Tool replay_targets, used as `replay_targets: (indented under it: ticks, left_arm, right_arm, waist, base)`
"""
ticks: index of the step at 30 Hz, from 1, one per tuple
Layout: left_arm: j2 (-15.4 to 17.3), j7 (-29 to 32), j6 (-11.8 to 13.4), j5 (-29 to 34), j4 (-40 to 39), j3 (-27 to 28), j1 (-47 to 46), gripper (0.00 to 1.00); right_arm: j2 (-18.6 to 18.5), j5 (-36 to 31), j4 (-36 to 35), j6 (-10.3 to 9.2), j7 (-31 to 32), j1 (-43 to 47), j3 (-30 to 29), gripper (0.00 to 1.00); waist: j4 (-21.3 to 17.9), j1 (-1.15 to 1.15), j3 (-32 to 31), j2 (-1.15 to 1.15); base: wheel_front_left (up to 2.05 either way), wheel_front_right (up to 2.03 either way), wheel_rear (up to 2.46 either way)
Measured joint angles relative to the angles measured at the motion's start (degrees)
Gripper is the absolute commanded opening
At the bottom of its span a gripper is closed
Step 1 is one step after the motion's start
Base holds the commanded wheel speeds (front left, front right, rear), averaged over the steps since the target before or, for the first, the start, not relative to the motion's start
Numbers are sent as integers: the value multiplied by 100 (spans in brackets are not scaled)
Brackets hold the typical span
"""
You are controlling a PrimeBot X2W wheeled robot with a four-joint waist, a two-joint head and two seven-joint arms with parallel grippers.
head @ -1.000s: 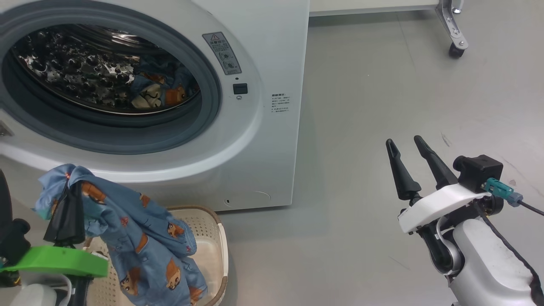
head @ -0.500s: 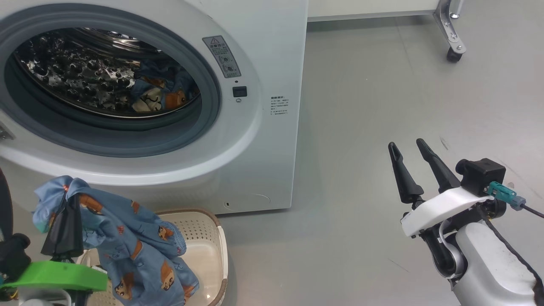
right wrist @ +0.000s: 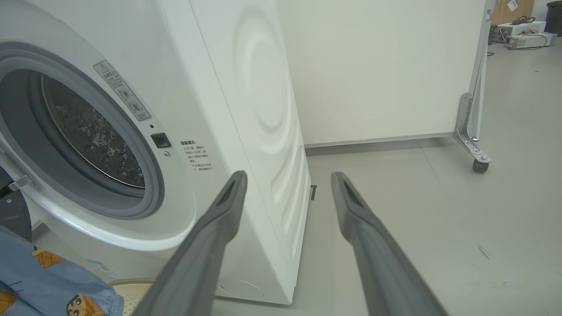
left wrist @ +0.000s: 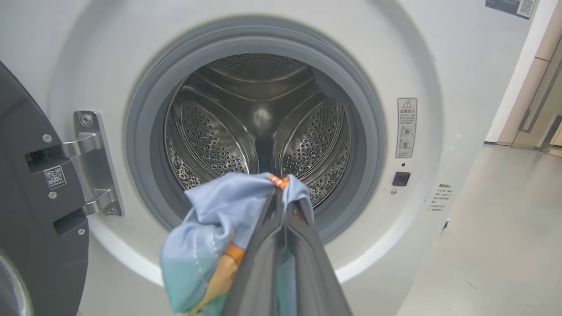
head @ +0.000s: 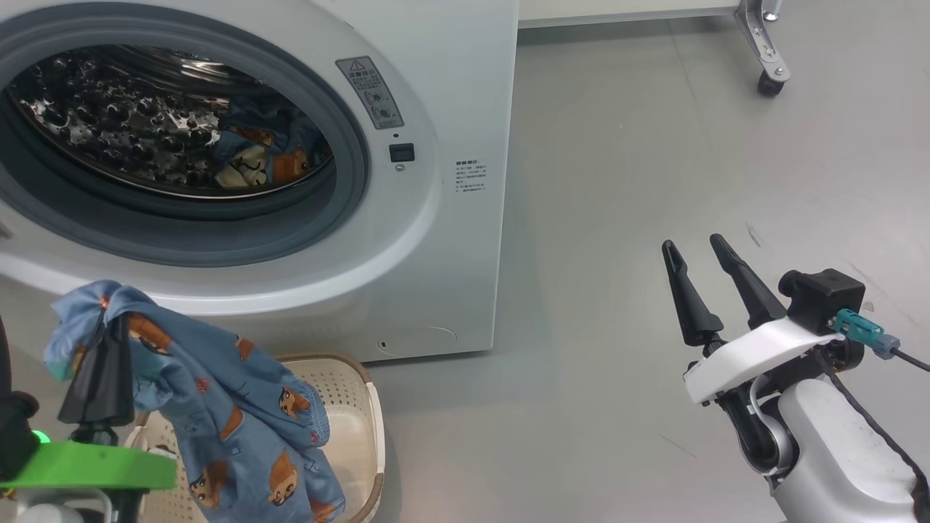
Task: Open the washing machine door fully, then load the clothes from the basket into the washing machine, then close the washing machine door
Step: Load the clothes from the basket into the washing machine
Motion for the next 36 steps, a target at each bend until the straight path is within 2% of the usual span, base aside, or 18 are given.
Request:
replay_targets:
  ticks: [10, 15, 24, 36]
  left_arm:
    - [281, 0, -3, 133, -190, 247, -692, 0]
    - [320, 23, -8, 101, -172, 280, -1102, 0]
    - [330, 199, -45, -71, 305, 405, -1635, 0]
    - [516, 600, -160, -247, 1296, 411, -2514, 0]
  right_arm:
    - [3, 0, -47, 0, 0, -10, 86, 100]
    - [-10, 0, -82, 0, 0, -21, 107, 100]
    - [-9, -2, -191, 0, 0, -236, 196, 100]
    - [51, -24, -348, 0, 0, -525, 197, 100]
  waist:
    - [-129, 0, 236, 0]
    - [-214, 0, 411, 0]
    - [-394, 0, 794, 0]
    - [-788, 0, 1542, 0]
  base:
    - [0, 0, 0]
    - [0, 0, 0]
    - [0, 0, 0]
    - [0, 0, 0]
